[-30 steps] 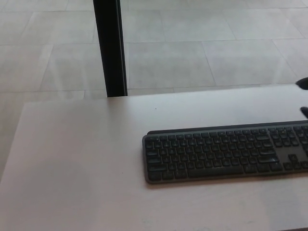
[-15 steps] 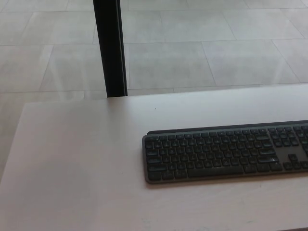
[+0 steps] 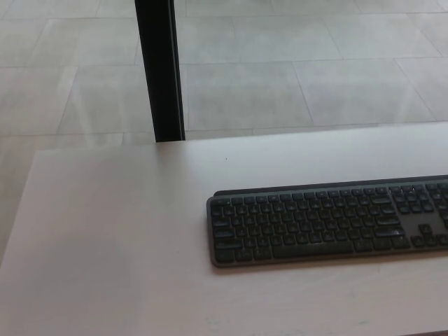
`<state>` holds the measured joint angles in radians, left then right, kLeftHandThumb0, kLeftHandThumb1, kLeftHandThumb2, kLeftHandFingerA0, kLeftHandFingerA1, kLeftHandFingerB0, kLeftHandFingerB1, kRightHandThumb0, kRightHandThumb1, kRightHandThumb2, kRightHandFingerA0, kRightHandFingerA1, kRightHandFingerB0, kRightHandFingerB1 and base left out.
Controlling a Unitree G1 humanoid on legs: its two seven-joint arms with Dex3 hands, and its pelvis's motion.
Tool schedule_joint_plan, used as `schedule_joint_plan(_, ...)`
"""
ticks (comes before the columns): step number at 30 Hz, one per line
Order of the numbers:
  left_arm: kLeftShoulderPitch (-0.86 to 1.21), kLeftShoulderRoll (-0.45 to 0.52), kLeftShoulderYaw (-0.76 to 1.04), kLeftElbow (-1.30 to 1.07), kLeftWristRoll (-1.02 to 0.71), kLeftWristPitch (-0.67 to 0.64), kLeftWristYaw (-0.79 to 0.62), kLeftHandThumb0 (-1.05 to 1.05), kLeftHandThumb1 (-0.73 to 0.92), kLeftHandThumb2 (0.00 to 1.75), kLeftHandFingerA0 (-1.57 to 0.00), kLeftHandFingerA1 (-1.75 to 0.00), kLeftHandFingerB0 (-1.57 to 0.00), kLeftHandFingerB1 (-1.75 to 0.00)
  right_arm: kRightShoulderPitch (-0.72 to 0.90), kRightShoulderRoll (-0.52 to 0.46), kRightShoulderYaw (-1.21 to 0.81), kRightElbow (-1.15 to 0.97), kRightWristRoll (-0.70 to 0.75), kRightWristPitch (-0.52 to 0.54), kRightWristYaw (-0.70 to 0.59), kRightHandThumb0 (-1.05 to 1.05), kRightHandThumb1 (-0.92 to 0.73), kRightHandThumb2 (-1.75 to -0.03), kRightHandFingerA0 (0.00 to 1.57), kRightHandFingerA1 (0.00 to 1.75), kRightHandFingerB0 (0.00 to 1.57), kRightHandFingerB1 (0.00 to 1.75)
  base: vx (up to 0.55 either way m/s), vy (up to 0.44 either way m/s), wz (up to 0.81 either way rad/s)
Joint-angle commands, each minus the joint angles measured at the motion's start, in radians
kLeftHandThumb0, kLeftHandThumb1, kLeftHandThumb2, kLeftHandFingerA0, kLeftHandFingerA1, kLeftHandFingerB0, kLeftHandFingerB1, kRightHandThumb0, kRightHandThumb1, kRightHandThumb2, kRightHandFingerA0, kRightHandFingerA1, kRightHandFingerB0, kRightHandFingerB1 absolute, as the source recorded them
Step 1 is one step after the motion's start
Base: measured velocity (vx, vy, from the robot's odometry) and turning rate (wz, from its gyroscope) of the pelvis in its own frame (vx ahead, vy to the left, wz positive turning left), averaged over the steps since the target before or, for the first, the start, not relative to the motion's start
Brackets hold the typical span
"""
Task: The robot uses its right fingers to click on the space key of the black keyboard placed on the center of the white desk.
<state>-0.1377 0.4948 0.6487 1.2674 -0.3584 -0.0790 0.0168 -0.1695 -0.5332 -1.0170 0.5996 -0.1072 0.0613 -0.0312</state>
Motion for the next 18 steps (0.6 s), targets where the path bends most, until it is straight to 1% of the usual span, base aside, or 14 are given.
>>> schedule_joint_plan(1,0.040,0.020,0.037,0.010,-0.038,-0.008,0.000,-0.53,0.72,0.61,-0.66,-0.76,-0.57,-0.56,-0.003,0.051,-0.526,0.296,0.553,0.083,-0.293,-0.34,-0.40,-1.06,0.97,1.64,0.83,1.33,0.00,0.000,0.00)
schedule_joint_plan(2,0.040,0.021,0.038,0.011,-0.038,-0.007,0.004,-0.52,0.72,0.61,-0.66,-0.74,-0.56,-0.55,0.001,0.058,-0.524,0.293,0.551,0.083,-0.270,-0.32,-0.34,-1.11,0.94,1.55,0.87,1.38,0.00,0.000,0.00)
schedule_joint_plan(3,0.038,0.021,0.041,0.012,-0.041,-0.004,0.006,-0.52,0.71,0.61,-0.67,-0.75,-0.57,-0.55,0.002,0.060,-0.524,0.293,0.544,0.086,-0.262,-0.33,-0.36,-1.06,0.93,1.52,0.82,1.35,0.00,0.000,0.00)
schedule_joint_plan(4,0.036,0.022,0.047,0.011,-0.048,-0.003,0.004,-0.52,0.71,0.61,-0.66,-0.75,-0.56,-0.56,0.003,0.063,-0.523,0.289,0.536,0.094,-0.257,-0.38,-0.45,-0.99,0.82,1.47,0.67,1.34,0.00,0.000,0.00)
schedule_joint_plan(6,0.034,0.023,0.048,0.009,-0.049,-0.004,0.000,-0.52,0.71,0.61,-0.66,-0.75,-0.56,-0.56,0.005,0.066,-0.532,0.290,0.532,0.100,-0.244,-0.38,-0.45,-0.99,0.82,1.47,0.67,1.34,0.00,0.000,0.00)
schedule_joint_plan(7,0.032,0.024,0.036,0.007,-0.035,-0.004,0.010,-0.52,0.72,0.61,-0.67,-0.77,-0.59,-0.57,0.018,0.086,-0.512,0.258,0.512,0.111,-0.211,-0.34,-0.37,-1.04,0.91,1.47,0.78,1.40,0.00,0.000,0.00)
schedule_joint_plan(8,0.029,0.023,0.041,0.007,-0.040,0.000,0.010,-0.52,0.71,0.61,-0.66,-0.78,-0.58,-0.58,0.016,0.084,-0.507,0.274,0.508,0.096,-0.202,-0.39,-0.44,-0.95,0.90,1.44,0.78,1.34,0.00,0.000,0.00)
schedule_joint_plan(9,0.025,0.023,0.039,0.009,-0.036,-0.001,0.022,-0.53,0.70,0.61,-0.72,-0.80,-0.62,-0.59,0.024,0.092,-0.461,0.267,0.458,0.099,-0.195,-0.45,-0.46,-0.88,0.88,1.30,0.79,1.24,0.00,0.000,0.00)
schedule_joint_plan(10,0.025,0.024,0.036,0.010,-0.033,-0.003,0.022,-0.52,0.71,0.61,-0.69,-0.79,-0.60,-0.58,0.031,0.102,-0.430,0.250,0.427,0.106,-0.177,-0.44,-0.42,-0.89,0.91,1.30,0.83,1.24,0.00,0.000,0.00)
schedule_joint_plan(11,0.026,0.024,0.034,0.009,-0.031,-0.002,0.021,-0.53,0.71,0.61,-0.68,-0.78,-0.59,-0.57,0.038,0.107,-0.404,0.241,0.402,0.108,-0.169,-0.48,-0.40,-0.90,1.06,1.20,0.91,1.11,0.00,0.000,0.00)
schedule_joint_plan(12,0.027,0.025,0.032,0.008,-0.029,0.001,0.022,-0.52,0.72,0.61,-0.67,-0.78,-0.58,-0.57,0.050,0.113,-0.363,0.231,0.362,0.110,-0.164,-0.48,-0.40,-0.79,1.07,1.11,0.98,1.11,0.00,0.000,0.00)
schedule_joint_plan(16,0.029,0.025,0.033,0.012,-0.027,0.002,0.017,-0.51,0.73,0.62,-0.68,-0.72,-0.58,-0.56,0.078,0.146,-0.247,0.195,0.305,0.088,-0.155,-0.51,-0.42,-0.71,1.13,0.97,1.01,1.05,0.00,0.000,0.00)
schedule_joint_plan(17,0.030,0.025,0.031,0.011,-0.024,0.001,0.017,-0.51,0.73,0.61,-0.68,-0.71,-0.57,-0.55,0.083,0.153,-0.222,0.191,0.303,0.077,-0.150,-0.51,-0.42,-0.70,1.17,0.96,0.94,0.94,0.00,0.000,0.00)
schedule_joint_plan(18,0.023,0.024,0.046,0.015,-0.038,0.010,0.021,-0.52,0.71,0.61,-0.65,-0.75,-0.56,-0.55,0.085,0.171,-0.172,0.184,0.290,0.061,-0.141,-0.48,-0.40,-0.71,1.06,0.90,0.79,0.81,0.00,0.000,0.00)
